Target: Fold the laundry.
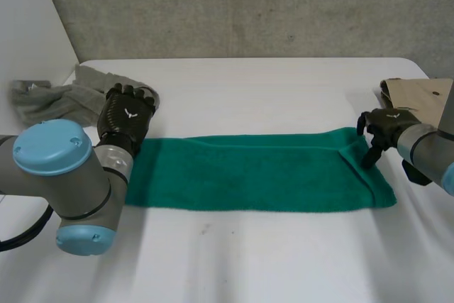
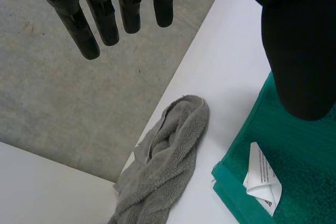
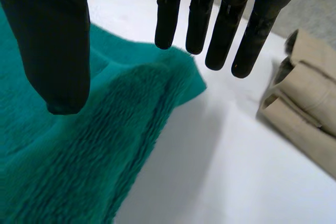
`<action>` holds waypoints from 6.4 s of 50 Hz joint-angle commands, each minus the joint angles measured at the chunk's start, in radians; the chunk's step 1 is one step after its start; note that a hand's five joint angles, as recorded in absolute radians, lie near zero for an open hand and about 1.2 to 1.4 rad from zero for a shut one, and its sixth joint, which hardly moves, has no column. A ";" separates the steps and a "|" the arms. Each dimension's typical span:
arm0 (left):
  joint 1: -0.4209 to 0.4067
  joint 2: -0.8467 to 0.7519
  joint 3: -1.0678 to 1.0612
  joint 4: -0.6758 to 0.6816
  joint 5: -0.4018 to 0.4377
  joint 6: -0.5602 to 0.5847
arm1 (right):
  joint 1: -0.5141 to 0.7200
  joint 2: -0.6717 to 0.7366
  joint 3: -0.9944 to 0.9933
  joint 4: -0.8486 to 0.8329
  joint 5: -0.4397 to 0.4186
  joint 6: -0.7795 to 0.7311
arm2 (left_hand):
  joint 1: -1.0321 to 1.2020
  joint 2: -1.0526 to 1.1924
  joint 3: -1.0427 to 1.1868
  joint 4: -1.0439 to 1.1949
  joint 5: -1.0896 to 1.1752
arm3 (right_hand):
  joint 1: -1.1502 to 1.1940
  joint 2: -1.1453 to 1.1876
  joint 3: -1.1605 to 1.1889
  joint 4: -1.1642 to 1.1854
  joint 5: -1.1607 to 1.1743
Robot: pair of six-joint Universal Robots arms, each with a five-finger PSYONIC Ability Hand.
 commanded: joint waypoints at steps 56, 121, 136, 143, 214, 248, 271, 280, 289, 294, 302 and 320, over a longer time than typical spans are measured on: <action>-0.002 0.014 -0.016 -0.001 0.000 -0.021 | -0.006 -0.085 0.009 -0.137 -0.013 -0.028 | 0.007 -0.008 -0.012 -0.006 0.002 | -0.074 -0.146 -0.140 -0.143 -0.141; 0.042 0.138 -0.053 -0.001 0.000 -0.026 | 0.362 -0.213 0.230 -0.499 -0.125 -0.621 | -0.014 -0.028 -0.032 -0.026 -0.019 | 0.914 0.842 0.848 0.846 0.847; 0.051 0.142 -0.102 -0.001 0.005 -0.087 | 0.703 0.140 0.021 -0.488 -0.257 -0.625 | -0.022 -0.037 -0.041 -0.035 -0.028 | 0.653 0.580 0.586 0.584 0.585; 0.033 0.147 -0.082 -0.001 0.015 -0.099 | 0.692 0.051 0.048 -0.484 -0.062 -0.469 | -0.037 -0.052 -0.056 -0.050 -0.042 | -0.307 -0.379 -0.374 -0.376 -0.375; -0.166 -0.081 0.185 -0.257 0.000 -0.319 | 0.375 -0.134 0.507 -0.450 0.081 -0.200 | -0.002 -0.016 -0.021 -0.015 -0.007 | 0.786 0.714 0.720 0.718 0.719; -0.133 -0.102 0.194 -0.251 -0.112 -0.199 | 0.347 -0.148 0.527 -0.430 0.118 -0.346 | 0.013 -0.002 -0.006 0.000 0.008 | 0.914 0.842 0.848 0.846 0.847; -0.111 0.135 0.036 -0.247 -0.101 -0.230 | 0.641 -0.110 0.269 -0.401 0.032 -0.769 | -0.002 -0.016 -0.021 -0.015 -0.007 | 0.914 0.842 0.848 0.846 0.847; -0.111 0.135 0.055 -0.245 -0.103 -0.270 | 0.725 -0.078 0.312 -0.404 -0.045 -0.696 | -0.005 -0.019 -0.024 -0.018 -0.010 | 0.130 0.058 0.064 0.061 0.063; -0.194 0.126 0.134 -0.244 -0.097 -0.334 | 0.392 -0.355 0.419 -0.409 -0.006 -0.066 | -0.005 -0.019 -0.024 -0.018 -0.010 | -0.307 -0.379 -0.374 -0.376 -0.375; -0.288 0.083 0.191 -0.245 -0.040 -0.408 | 0.248 -0.394 0.440 -0.327 -0.037 0.152 | -0.002 -0.016 -0.021 -0.015 -0.007 | -0.307 -0.379 -0.374 -0.376 -0.375; -0.390 -0.046 0.280 -0.265 0.012 -0.483 | 0.215 -0.343 0.384 -0.189 -0.115 0.205 | 0.007 -0.008 -0.012 -0.006 0.002 | -0.307 -0.379 -0.374 -0.376 -0.375; -0.334 -0.172 0.256 -0.441 -0.160 -0.379 | 0.379 -0.015 0.187 -0.163 -0.109 0.177 | 0.016 0.001 -0.003 0.003 0.011 | -0.307 -0.379 -0.374 -0.376 -0.375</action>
